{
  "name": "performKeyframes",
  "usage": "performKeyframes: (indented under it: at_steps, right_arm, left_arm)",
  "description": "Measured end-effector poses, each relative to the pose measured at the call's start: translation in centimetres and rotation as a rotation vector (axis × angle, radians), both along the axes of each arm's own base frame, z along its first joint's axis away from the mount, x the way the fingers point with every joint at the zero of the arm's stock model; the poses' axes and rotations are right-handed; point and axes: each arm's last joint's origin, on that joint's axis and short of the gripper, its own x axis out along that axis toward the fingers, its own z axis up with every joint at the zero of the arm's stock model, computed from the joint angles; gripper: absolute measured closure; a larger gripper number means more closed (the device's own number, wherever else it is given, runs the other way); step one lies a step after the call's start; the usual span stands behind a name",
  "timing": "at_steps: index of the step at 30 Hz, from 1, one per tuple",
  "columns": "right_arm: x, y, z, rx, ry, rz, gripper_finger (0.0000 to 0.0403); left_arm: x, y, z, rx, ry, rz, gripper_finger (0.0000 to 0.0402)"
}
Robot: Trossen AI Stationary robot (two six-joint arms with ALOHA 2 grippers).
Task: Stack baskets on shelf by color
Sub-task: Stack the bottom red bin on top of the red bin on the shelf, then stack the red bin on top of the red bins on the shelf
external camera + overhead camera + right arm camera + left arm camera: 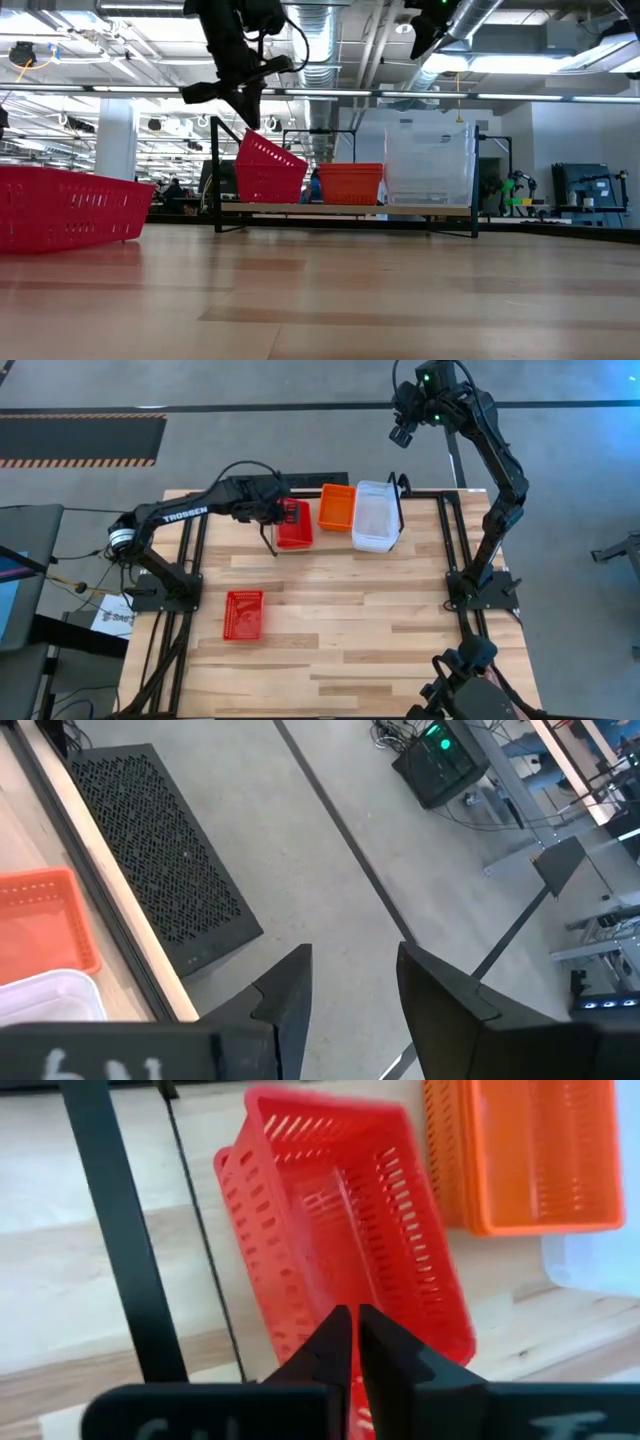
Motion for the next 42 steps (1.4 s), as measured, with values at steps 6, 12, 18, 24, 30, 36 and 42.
performKeyframes:
  at_steps: [6,12,18,24,30,36,42]
  right_arm:
    - [0.0,0.0,0.0,0.002,-0.002,-0.002,0.0234]
    - [0.0,0.0,-0.1,0.012,-0.003,-0.007,0.0238]
    - [0.0,0.1,-0.1,0.019,-0.002,-0.009,0.0236]
    - [0.0,0.1,-0.1,0.02,-0.005,-0.011,0.0239]
    - [0.0,0.1,-0.1,0.023,-0.01,-0.015,0.0237]
    - [0.0,0.1,-0.1,0.041,-0.042,-0.041,0.0241]
    - [-0.1,0.1,-0.3,0.057,-0.041,-0.048,0.0243]
  left_arm:
    - [-0.3,-0.1,-1.1,-0.021,0.038,0.006,0.0399]
    - [-0.4,-0.2,-1.5,-0.025,0.045,0.008,0.0401]
    - [0.2,-0.2,-1.2,0.014,0.004,-0.033,0.0401]
    - [1.1,-1.9,0.8,0.028,-0.014,-0.122,0.0401]
    - [0.3,-6.4,4.5,0.048,0.136,-0.128,0.0401]
    - [-2.0,-11.1,7.3,0.093,0.27,-0.02,0.0401]
    - [-2.6,-14.3,6.7,0.09,0.237,-0.04,0.0401]
